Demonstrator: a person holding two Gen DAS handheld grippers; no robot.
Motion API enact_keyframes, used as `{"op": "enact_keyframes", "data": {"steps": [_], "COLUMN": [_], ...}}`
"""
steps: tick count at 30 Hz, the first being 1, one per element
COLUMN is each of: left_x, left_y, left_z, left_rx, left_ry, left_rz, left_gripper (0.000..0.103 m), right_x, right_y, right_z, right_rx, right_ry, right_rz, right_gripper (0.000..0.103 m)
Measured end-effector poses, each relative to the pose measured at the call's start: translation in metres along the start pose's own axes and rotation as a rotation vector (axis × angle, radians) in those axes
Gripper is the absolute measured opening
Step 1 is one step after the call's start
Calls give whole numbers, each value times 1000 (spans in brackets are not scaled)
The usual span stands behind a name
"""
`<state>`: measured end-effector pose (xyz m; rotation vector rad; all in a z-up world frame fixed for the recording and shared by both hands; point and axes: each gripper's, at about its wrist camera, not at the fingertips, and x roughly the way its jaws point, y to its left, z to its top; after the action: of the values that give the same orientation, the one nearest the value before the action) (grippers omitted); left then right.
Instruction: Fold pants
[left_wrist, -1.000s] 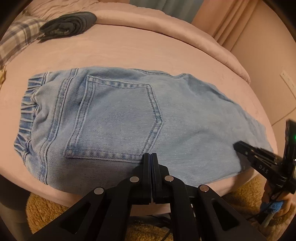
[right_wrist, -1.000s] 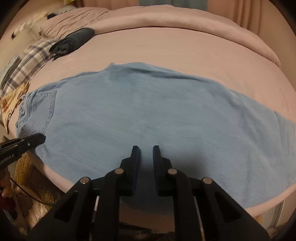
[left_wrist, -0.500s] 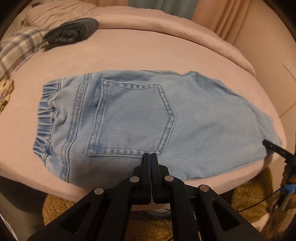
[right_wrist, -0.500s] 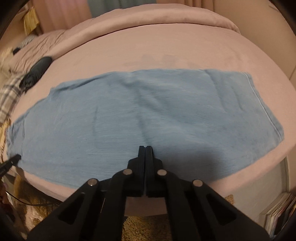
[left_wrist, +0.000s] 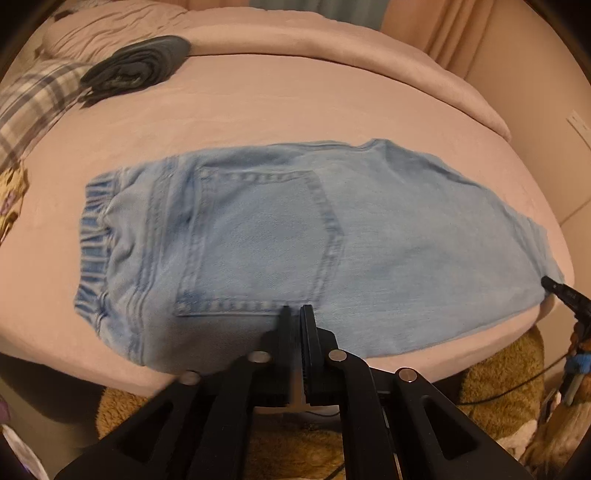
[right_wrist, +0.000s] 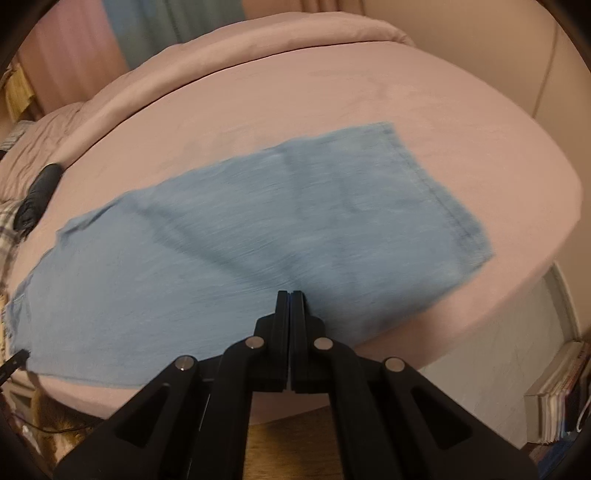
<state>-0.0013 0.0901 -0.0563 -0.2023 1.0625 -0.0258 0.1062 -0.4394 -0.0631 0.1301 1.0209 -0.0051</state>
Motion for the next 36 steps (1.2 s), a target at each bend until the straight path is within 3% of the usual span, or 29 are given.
{"op": "enact_keyframes", "data": {"steps": [2,5,6,7,9,10,15,19,21,23,24,25,26,31,36], "left_x": [-5,-14,-14,-13,-7,0,43,79,91,104,111,121,125,123,118], "left_y": [-9,-32,-42,-54,-78,-94,-147,-182,-190,-197,-196,-196,-193,-182,-173], "left_z": [6,25,33,43,60,69,95,112,118,119,118,117,117,112,104], "left_rx": [19,57,77,98,135,150,175,204,198,182,174,166,162,122,112], "left_ry": [-9,-50,-58,-66,-85,-92,-30,6,18,34,55,75,73,60,43], "left_rz": [-10,-90,-120,-143,-172,-198,-324,-355,-330,-308,-281,-227,-197,-203,-189], "left_gripper": [6,6,6,6,6,6,6,6,6,6,6,6,6,6,6], "right_x": [-1,-5,-10,-13,-22,-25,1,35,46,54,54,50,47,42,48], "right_y": [-7,-15,-18,-23,-34,-37,-64,-79,-80,-78,-76,-74,-76,-83,-72], "right_z": [1,11,17,21,37,45,82,105,112,112,112,108,105,100,94], "right_rx": [16,44,51,56,55,51,95,111,118,113,104,101,107,145,117], "right_ry": [8,54,43,26,-27,-61,-61,-5,2,-8,-22,-44,-61,-104,-113], "right_rz": [-3,72,90,95,64,43,30,65,82,97,84,45,28,23,-54], "right_gripper": [0,5,12,29,55,55,55,54,55,47,25,19,17,13,14]}}
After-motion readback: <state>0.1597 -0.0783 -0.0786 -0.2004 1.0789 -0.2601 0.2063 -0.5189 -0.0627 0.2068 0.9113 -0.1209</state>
